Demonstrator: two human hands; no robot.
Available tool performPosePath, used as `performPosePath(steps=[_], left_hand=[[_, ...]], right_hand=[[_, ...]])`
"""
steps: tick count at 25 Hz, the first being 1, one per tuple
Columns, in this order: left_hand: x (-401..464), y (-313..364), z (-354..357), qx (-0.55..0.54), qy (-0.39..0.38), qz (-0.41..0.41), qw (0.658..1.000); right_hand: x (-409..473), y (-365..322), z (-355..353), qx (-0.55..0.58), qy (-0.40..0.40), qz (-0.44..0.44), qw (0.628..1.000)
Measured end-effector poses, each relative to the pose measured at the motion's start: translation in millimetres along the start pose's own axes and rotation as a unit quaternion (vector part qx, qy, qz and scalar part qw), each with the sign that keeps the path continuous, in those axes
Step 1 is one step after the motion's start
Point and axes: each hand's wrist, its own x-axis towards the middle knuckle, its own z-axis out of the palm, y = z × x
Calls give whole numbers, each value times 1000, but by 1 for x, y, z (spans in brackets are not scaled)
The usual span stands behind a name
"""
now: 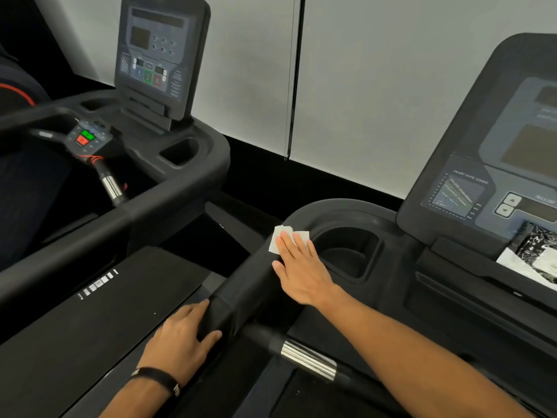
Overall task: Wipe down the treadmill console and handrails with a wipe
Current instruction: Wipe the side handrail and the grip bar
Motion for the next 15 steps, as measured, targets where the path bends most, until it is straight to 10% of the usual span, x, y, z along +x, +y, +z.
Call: performPosePath(steps=[9, 15], left_hand=[[33, 50, 14, 20, 36, -15, 999], [34, 51, 17, 31, 42, -16, 998]], right_hand=[[-61, 70, 3, -134, -56, -207, 967], [-31, 37, 1, -100, -46, -125, 986]])
